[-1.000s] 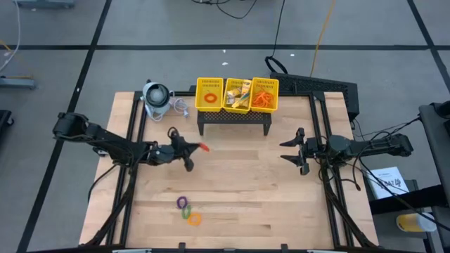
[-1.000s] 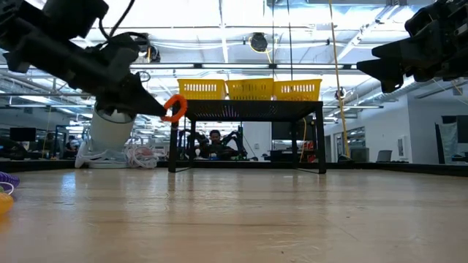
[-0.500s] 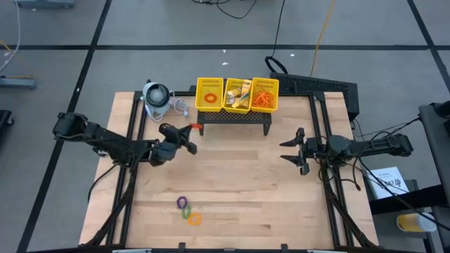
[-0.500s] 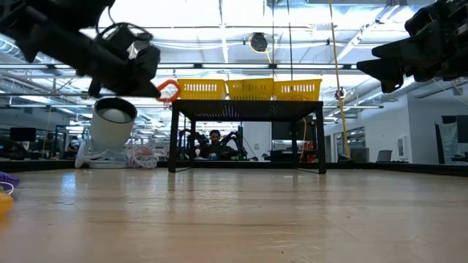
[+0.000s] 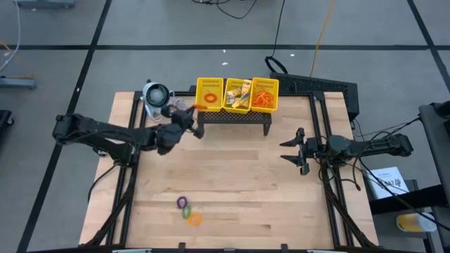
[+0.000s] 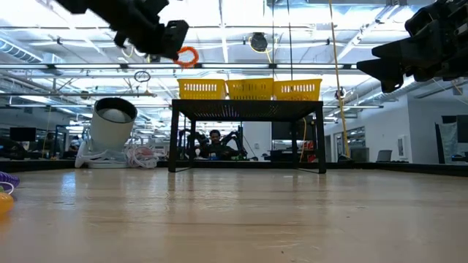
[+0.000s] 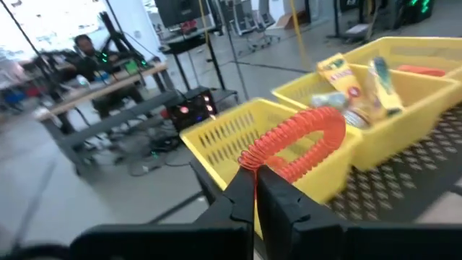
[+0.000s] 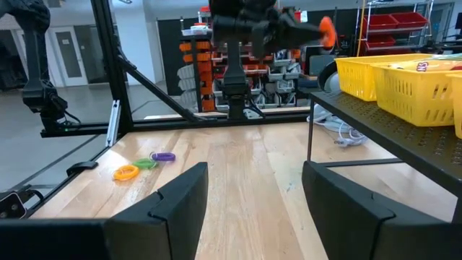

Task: Pick & Place Office Desk Supplies
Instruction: Put the orange spring keychain into the left yellow bin on the shelf

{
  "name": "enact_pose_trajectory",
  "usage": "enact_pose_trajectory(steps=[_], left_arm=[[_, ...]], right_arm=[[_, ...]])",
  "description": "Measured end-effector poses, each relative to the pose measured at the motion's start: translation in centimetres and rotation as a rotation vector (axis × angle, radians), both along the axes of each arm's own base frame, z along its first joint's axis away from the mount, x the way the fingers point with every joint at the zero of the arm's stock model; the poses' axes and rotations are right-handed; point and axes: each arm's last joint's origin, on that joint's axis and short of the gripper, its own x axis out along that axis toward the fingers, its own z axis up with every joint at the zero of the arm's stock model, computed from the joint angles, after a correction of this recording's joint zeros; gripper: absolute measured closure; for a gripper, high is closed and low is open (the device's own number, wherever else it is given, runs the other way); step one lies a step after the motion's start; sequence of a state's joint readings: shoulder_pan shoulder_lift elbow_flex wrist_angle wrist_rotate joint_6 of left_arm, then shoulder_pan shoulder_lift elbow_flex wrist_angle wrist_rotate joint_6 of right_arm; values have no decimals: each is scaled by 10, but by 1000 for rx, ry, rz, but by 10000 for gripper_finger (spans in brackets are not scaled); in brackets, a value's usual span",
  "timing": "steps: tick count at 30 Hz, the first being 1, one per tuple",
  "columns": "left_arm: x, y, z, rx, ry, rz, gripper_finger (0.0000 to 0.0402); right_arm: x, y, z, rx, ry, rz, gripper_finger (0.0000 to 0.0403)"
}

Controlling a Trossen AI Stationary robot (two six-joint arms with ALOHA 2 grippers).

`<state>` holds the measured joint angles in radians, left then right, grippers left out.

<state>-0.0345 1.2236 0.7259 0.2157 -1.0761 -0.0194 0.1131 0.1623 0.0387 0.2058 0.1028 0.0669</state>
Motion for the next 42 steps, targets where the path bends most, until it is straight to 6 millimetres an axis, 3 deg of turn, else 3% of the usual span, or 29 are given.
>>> enact_pose_trajectory(steps=[7, 11, 21, 30, 37, 42], left_arm=[[4, 20, 37, 21, 117, 52, 384], [9, 32, 47, -20, 135, 31, 396], [34, 56, 52, -35, 228, 22, 394], [51, 77, 63, -261, 325, -67, 397], [51, 102, 52, -361, 386, 32, 390], [59, 108, 41, -393, 392, 10, 393]], right_arm=[[0, 0, 0, 0, 0, 0, 188], [0, 0, 0, 0, 0, 0, 188], [0, 0, 0, 0, -1, 0, 188], [0, 0, 0, 0, -1, 0, 188], [0, 0, 0, 0, -1, 0, 188], [0, 0, 0, 0, -1, 0, 188]])
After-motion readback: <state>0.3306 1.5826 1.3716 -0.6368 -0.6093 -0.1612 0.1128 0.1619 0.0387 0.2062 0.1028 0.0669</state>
